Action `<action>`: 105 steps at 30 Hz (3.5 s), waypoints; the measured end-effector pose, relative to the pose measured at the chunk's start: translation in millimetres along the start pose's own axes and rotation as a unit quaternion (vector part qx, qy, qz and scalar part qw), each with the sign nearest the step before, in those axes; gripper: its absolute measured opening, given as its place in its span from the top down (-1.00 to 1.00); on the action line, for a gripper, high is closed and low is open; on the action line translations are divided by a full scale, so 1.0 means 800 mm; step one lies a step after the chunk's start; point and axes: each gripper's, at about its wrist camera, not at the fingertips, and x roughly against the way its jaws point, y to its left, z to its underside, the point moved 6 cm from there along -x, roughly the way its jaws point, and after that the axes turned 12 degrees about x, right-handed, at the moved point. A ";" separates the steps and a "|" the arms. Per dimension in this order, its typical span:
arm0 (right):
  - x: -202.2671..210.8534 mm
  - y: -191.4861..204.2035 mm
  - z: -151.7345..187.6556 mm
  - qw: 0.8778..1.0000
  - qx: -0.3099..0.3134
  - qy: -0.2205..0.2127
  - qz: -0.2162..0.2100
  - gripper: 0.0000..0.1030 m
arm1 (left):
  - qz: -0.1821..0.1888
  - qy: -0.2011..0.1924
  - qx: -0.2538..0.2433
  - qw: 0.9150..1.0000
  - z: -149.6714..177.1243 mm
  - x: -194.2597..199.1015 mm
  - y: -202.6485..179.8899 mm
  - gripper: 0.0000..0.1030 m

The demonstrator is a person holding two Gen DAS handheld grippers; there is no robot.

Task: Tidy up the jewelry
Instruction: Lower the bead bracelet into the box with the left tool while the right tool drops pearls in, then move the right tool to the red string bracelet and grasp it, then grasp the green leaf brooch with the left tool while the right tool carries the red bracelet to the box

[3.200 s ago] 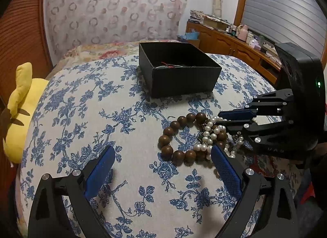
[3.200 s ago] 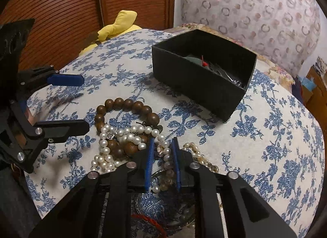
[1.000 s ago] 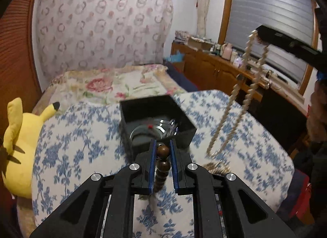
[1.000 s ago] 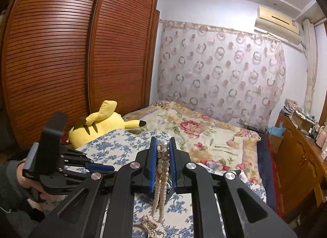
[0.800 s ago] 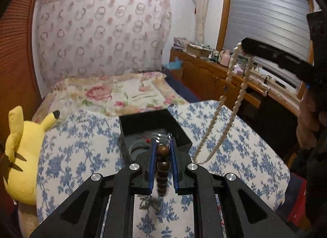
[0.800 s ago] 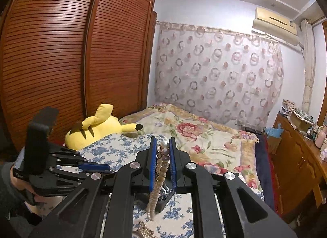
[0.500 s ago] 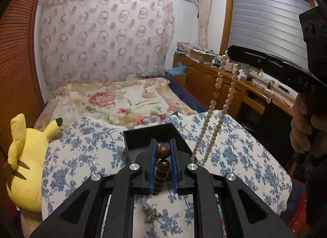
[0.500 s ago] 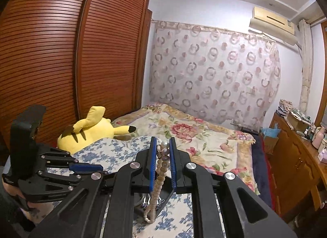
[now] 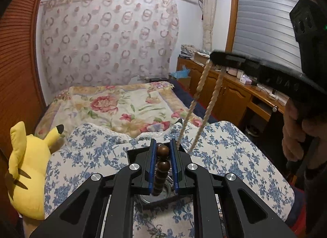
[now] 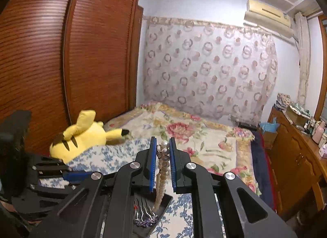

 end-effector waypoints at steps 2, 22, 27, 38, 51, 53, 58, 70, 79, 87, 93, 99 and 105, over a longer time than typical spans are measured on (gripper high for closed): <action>-0.019 0.005 0.017 1.000 0.005 0.024 -0.002 0.73 | -0.002 0.005 0.003 1.000 0.001 -0.007 0.003 0.76; -0.086 0.035 0.138 0.989 -0.025 0.133 -0.064 0.44 | -0.029 0.032 0.014 0.999 0.005 -0.061 0.013 0.76; -0.073 0.032 0.153 0.989 -0.020 0.134 -0.059 0.44 | -0.035 0.036 0.015 0.999 0.005 -0.072 0.014 0.76; -0.041 0.035 0.187 0.990 -0.035 0.125 -0.060 0.44 | -0.040 0.036 0.005 0.999 0.016 -0.063 0.018 0.36; 0.014 0.069 0.230 0.989 -0.056 0.113 -0.079 0.29 | -0.041 0.050 -0.017 0.998 0.086 -0.017 0.035 -0.51; 0.020 0.073 0.240 0.988 -0.059 0.117 -0.080 0.29 | -0.044 0.054 -0.024 0.997 0.101 -0.013 0.039 -0.60; 0.032 0.081 0.261 0.987 -0.068 0.124 -0.083 0.29 | -0.045 0.073 -0.027 0.996 0.131 -0.009 0.046 -0.73; 0.080 0.116 0.303 0.982 -0.081 0.133 -0.106 0.29 | -0.053 0.126 -0.027 0.990 0.203 -0.012 0.060 -0.78; 0.093 0.150 0.313 0.980 -0.052 0.149 -0.122 0.29 | -0.067 0.154 -0.037 0.985 0.222 -0.028 0.065 -0.79; 0.081 0.182 0.327 0.973 -0.012 0.182 -0.144 0.49 | -0.076 0.160 -0.046 0.983 0.226 -0.036 0.064 -0.85; 0.077 0.183 0.332 0.975 0.006 0.179 -0.128 0.83 | -0.076 0.160 -0.046 0.983 0.226 -0.036 0.064 -0.86; 0.077 0.183 0.333 0.978 0.000 0.168 -0.125 0.83 | -0.079 0.159 -0.044 0.983 0.226 -0.037 0.065 -0.86; 0.076 0.179 0.333 0.977 -0.017 0.163 -0.137 0.83 | -0.074 0.162 -0.048 0.983 0.224 -0.039 0.063 -0.85</action>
